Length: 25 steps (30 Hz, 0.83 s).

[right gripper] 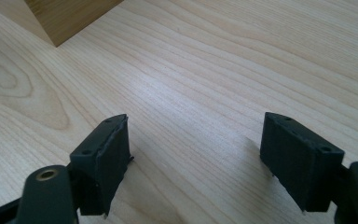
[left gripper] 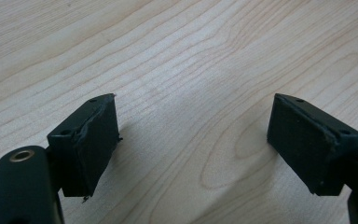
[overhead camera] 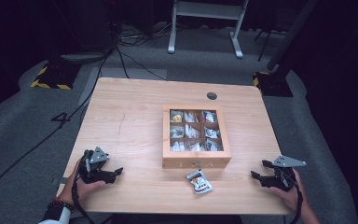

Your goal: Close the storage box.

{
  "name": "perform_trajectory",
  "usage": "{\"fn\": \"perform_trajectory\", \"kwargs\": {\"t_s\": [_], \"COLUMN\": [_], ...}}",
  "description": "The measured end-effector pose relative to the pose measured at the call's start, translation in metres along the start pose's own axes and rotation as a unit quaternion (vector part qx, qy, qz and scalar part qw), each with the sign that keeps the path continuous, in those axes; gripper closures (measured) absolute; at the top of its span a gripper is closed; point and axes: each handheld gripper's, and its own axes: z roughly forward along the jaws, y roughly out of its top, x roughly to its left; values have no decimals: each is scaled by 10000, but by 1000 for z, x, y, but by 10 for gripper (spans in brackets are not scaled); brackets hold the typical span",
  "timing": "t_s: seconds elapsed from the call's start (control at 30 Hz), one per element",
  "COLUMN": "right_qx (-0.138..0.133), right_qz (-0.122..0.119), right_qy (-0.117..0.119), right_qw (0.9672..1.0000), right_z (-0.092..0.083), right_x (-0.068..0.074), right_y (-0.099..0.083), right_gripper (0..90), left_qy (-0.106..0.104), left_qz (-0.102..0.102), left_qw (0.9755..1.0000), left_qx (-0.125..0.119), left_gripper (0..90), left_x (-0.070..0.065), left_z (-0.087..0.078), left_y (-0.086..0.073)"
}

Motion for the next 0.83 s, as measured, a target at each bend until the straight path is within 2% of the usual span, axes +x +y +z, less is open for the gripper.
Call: {"fn": "perform_trajectory", "kwargs": {"t_s": [0.83], "right_qx": [6], "right_qz": [2], "right_qy": [5], "right_qw": [10000], "right_z": [-1], "right_x": [0], "right_y": [0], "right_gripper": [235], "left_qy": [-32], "left_qz": [34], "left_qw": [10000], "left_qx": [-6], "left_gripper": [174], "left_x": [1], "left_z": [-1], "left_y": [-1]}}
